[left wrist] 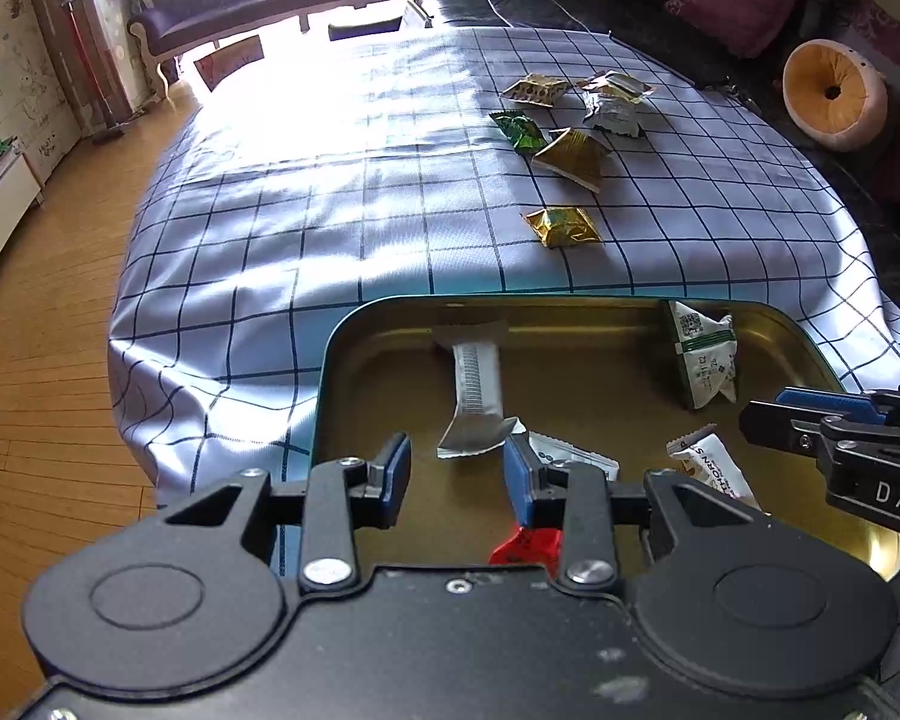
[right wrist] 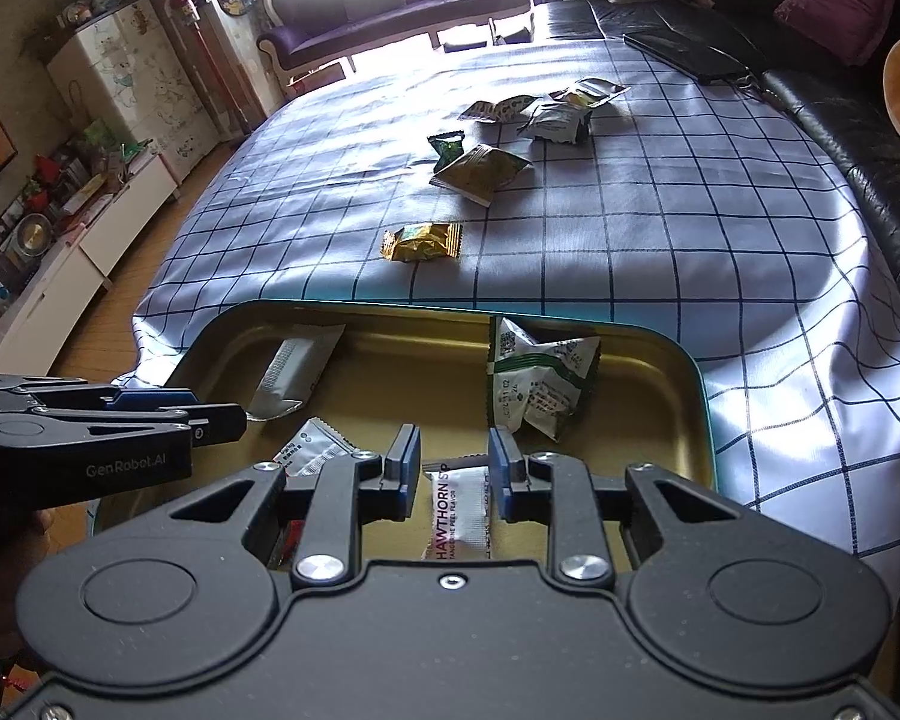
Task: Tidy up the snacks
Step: 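Lift both open tools out of the gold tray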
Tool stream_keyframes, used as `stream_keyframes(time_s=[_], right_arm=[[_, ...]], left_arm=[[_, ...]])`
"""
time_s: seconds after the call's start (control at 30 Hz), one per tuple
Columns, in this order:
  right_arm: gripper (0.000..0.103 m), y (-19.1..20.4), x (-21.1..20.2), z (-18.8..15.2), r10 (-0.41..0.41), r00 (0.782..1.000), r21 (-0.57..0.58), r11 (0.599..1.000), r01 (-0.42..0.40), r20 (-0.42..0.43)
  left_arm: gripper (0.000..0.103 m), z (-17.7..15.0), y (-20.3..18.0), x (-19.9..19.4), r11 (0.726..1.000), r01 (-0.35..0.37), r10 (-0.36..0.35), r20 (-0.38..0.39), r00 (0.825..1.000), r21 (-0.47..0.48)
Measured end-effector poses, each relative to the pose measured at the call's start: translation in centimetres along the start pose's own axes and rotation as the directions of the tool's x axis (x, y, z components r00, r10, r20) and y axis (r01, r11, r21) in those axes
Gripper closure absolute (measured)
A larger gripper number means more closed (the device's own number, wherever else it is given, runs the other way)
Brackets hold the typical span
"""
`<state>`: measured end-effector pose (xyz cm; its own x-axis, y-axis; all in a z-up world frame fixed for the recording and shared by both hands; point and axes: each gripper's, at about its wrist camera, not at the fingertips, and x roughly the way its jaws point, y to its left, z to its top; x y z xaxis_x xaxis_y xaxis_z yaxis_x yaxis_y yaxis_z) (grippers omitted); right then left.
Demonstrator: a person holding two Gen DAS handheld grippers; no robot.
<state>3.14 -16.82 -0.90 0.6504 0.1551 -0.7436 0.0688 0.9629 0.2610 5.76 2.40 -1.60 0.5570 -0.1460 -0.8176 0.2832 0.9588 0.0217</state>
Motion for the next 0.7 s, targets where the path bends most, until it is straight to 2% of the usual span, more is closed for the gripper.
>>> stream_keyframes(time_s=[0.4,0.7], right_arm=[[0.067,-0.8,0.8,0.1,-0.032,0.999,0.023,0.999,0.032,0.002],[0.067,-2.6,1.1,1.0,-0.121,0.990,0.041,0.992,0.118,0.067]], left_arm=[[0.067,0.2,0.2,0.3,0.998,-0.065,0.063,0.065,0.996,0.023],[0.065,0.9,1.1,0.3,0.985,-0.172,0.168,0.161,0.973,0.015]])
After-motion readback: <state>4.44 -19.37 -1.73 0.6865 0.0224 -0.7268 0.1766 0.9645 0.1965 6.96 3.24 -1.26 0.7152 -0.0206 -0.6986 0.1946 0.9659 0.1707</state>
